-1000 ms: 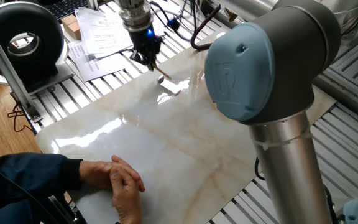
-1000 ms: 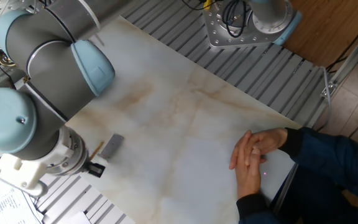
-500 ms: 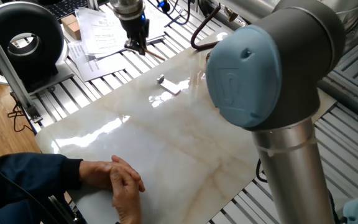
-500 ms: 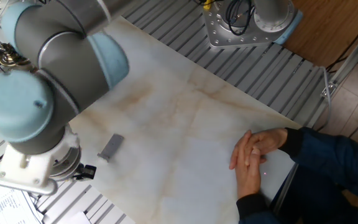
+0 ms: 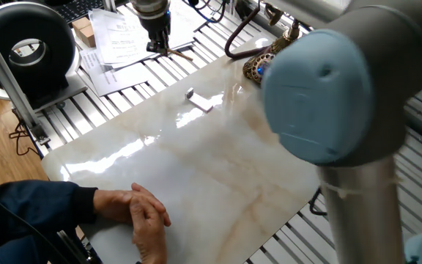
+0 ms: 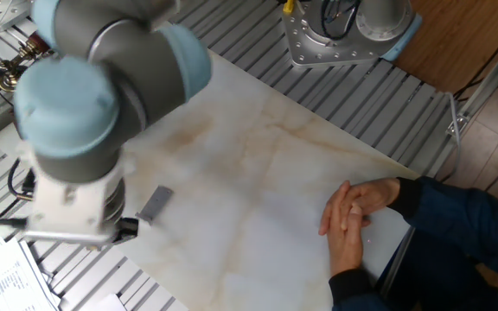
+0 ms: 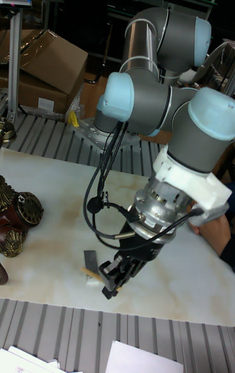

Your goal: Dial a number on an old rotary phone

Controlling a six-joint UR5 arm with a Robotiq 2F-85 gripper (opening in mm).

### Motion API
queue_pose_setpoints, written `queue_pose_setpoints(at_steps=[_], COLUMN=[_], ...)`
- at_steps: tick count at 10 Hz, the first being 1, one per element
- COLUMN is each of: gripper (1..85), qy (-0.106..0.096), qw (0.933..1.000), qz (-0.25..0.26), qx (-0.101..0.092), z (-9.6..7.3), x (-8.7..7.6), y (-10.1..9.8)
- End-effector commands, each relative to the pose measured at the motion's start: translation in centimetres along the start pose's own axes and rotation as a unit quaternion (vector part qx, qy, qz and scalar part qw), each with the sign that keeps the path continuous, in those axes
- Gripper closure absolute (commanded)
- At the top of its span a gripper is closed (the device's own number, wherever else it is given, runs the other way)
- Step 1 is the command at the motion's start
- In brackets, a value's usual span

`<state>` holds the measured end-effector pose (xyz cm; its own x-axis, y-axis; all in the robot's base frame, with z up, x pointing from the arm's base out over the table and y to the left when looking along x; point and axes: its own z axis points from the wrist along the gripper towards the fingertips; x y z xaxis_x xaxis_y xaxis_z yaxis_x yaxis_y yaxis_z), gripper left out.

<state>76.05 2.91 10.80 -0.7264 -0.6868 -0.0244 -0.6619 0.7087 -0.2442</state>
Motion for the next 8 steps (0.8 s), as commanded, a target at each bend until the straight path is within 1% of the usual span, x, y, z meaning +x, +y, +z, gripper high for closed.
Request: queue_pose_setpoints(at_steps=[1, 2, 3, 4, 5, 6, 7, 8], gripper=[83.7, 83.7, 83.7, 83.7, 83.7, 83.7, 83.7, 83.7], qy=[-0.042, -0.041, -0.041, -0.038, -0.041, -0.056, -0.06, -0.056], qw=[0.997, 0.9969, 0.9969, 0.9973, 0.996, 0.995, 0.995, 0.9955], qz=[-0.064, -0.064, -0.065, -0.057, -0.048, -0.052, -0.066, -0.071], qx=[-0.012, -0.019, -0.016, -0.025, -0.062, -0.065, -0.046, -0.029], z=[-1.6, -1.7, -1.6, -1.5, -1.7, -1.8, -1.7, -1.6], x=[-1.5, -1.9, -2.1, -2.0, -2.1, -2.9, -3.1, -2.9], y=[2.3, 2.7, 2.4, 2.7, 4.7, 4.8, 3.9, 3.0])
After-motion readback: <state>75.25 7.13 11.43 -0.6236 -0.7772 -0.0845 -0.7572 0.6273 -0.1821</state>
